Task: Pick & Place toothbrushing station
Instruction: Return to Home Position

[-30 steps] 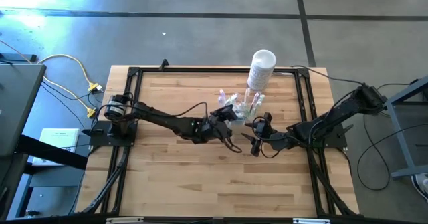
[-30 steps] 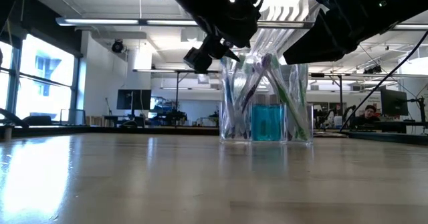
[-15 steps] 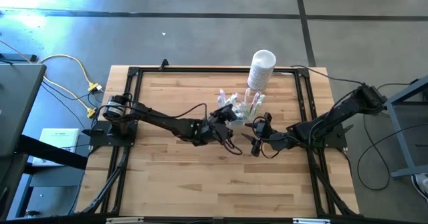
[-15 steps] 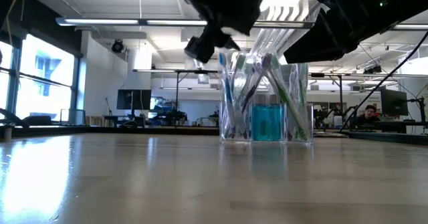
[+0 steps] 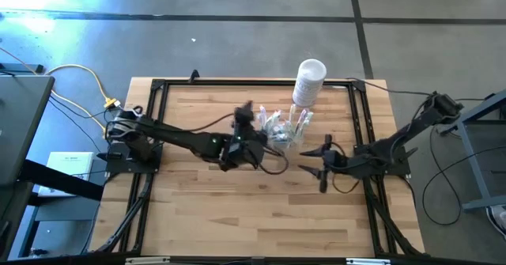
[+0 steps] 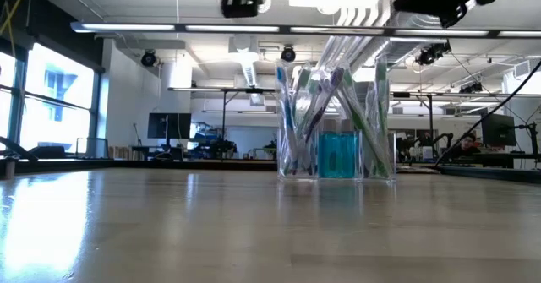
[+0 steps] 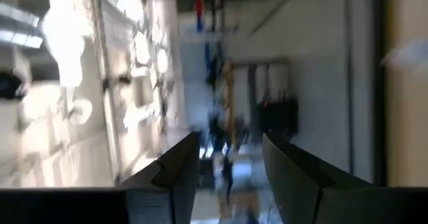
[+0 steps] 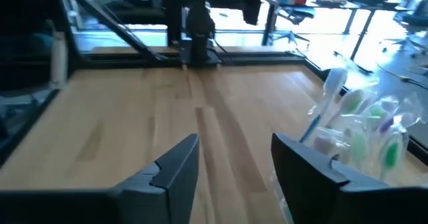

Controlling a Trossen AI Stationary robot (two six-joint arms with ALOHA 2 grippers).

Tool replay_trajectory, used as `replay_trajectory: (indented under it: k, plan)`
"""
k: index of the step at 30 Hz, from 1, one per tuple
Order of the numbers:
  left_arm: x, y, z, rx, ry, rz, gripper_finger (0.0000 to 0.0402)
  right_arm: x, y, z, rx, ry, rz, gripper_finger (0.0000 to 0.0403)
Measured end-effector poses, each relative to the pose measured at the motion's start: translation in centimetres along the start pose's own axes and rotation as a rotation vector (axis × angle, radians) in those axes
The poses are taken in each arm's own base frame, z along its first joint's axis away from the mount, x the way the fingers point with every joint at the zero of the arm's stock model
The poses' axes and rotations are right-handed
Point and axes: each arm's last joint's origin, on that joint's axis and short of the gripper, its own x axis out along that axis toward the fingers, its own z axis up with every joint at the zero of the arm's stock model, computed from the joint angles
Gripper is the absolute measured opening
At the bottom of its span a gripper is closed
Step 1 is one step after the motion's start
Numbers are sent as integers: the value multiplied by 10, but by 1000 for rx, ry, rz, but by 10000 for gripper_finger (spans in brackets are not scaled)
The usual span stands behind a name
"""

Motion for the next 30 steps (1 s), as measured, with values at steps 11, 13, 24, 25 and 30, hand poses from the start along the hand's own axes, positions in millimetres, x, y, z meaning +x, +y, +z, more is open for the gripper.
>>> replay_trajectory:
  k: [11, 13, 24, 25, 30]
  plan:
    - [-15, 24, -113, -266, -3, -419, 99, -43, -14, -2, -82, 82, 97, 32]
    - [-16, 32, -135, -313, 56, -464, 60, -48, -18, -3, -94, 96, 101, 10]
    - [-45, 18, -262, -769, -20, -550, 2, -70, -42, -5, -83, 93, 174, 4]
    - [-46, 11, -273, -821, -40, -563, 2, -72, -43, -5, -85, 62, 200, 4]
    - [-43, -24, -313, -1064, -183, -644, 1, -79, -45, -3, -123, -131, 386, 4]
